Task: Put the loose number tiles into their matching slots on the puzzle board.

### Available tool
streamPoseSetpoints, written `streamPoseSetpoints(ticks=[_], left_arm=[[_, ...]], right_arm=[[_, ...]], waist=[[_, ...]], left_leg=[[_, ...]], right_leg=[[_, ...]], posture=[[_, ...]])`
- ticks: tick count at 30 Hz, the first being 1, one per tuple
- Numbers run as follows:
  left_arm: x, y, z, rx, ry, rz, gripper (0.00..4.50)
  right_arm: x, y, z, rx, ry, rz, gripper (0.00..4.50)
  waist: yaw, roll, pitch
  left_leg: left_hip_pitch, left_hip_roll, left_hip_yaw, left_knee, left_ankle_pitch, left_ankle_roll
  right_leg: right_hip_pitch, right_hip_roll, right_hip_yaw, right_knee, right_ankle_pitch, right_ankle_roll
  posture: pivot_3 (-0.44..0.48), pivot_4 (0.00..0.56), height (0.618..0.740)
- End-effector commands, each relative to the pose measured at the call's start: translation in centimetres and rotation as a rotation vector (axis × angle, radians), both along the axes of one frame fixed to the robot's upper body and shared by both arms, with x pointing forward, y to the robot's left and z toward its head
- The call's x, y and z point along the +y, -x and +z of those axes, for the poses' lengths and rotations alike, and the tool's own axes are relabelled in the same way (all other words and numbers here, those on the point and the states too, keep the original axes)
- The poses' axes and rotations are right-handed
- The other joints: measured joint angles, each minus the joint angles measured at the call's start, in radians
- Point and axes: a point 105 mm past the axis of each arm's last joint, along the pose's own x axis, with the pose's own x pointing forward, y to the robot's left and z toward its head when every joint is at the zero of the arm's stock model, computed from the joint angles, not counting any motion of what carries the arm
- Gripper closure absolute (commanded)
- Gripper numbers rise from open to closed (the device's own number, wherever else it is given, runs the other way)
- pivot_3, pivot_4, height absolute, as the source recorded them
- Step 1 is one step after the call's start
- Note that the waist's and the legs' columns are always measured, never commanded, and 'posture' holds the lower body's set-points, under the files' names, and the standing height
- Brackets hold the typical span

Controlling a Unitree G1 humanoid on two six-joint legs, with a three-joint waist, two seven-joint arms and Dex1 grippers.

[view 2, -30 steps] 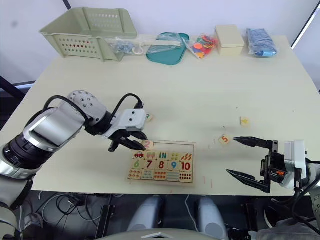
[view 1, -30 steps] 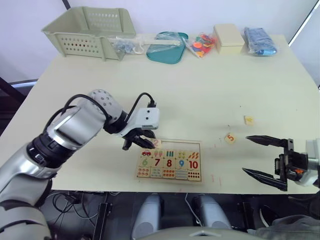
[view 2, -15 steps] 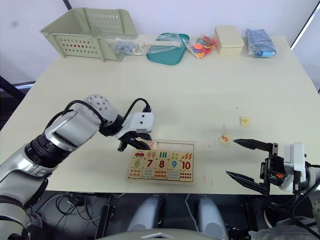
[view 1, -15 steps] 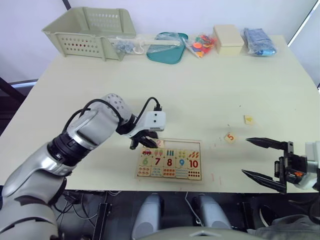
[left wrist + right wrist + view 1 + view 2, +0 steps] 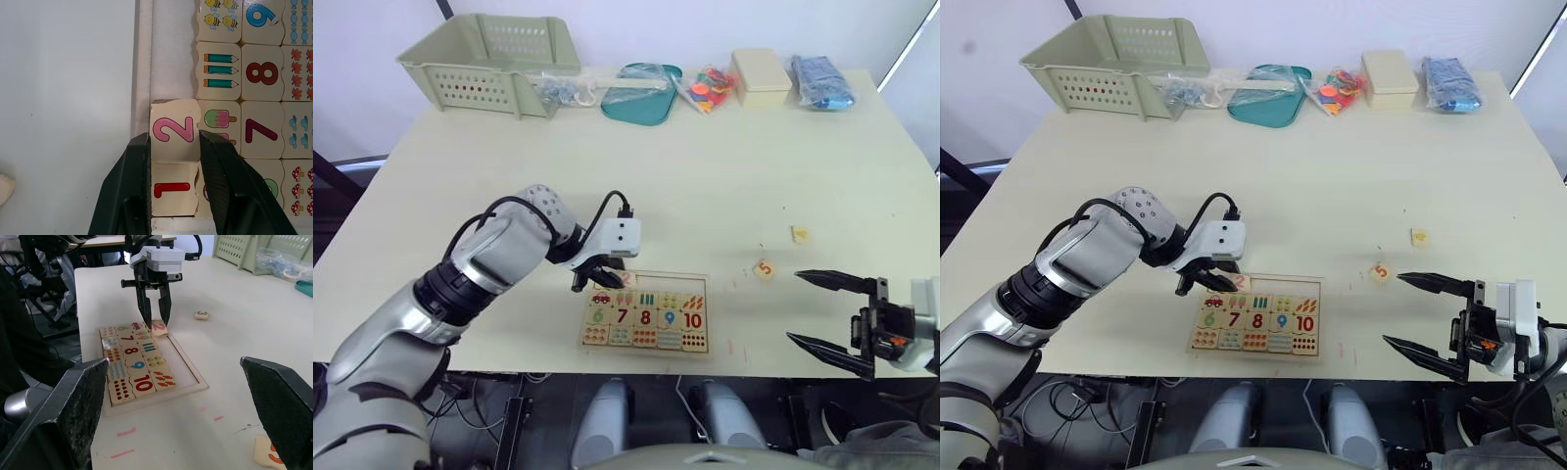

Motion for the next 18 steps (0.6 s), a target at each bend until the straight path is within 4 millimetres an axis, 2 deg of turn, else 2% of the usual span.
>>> streamPoseSetpoints(ticks=[1, 18], left_arm=[[-0.14, -0.01, 0.38, -0.023, 0.001, -0.016, 3.56], [0.27, -0.14, 0.21, -0.017, -0.014, -0.031, 3.56]], right_arm=[[0.22, 0.33, 1.03, -0.059, 0.001, 0.006, 0.00], [0.26, 0.64, 0.91, -0.050, -0.001, -0.003, 0.00]], waist=[[0.000, 0.000, 0.000], [0.000, 0.000, 0.000]], left_leg=[[0.000, 0.000, 0.000, 0.000, 0.000, 0.000], [0.000, 0.000, 0.000, 0.000, 0.000, 0.000]], right_leg=[[0.000, 0.000, 0.000, 0.000, 0.000, 0.000], [0.000, 0.000, 0.000, 0.001, 0.000, 0.000]], posture=[[0.000, 0.150, 0.740], [0.000, 0.150, 0.740]])
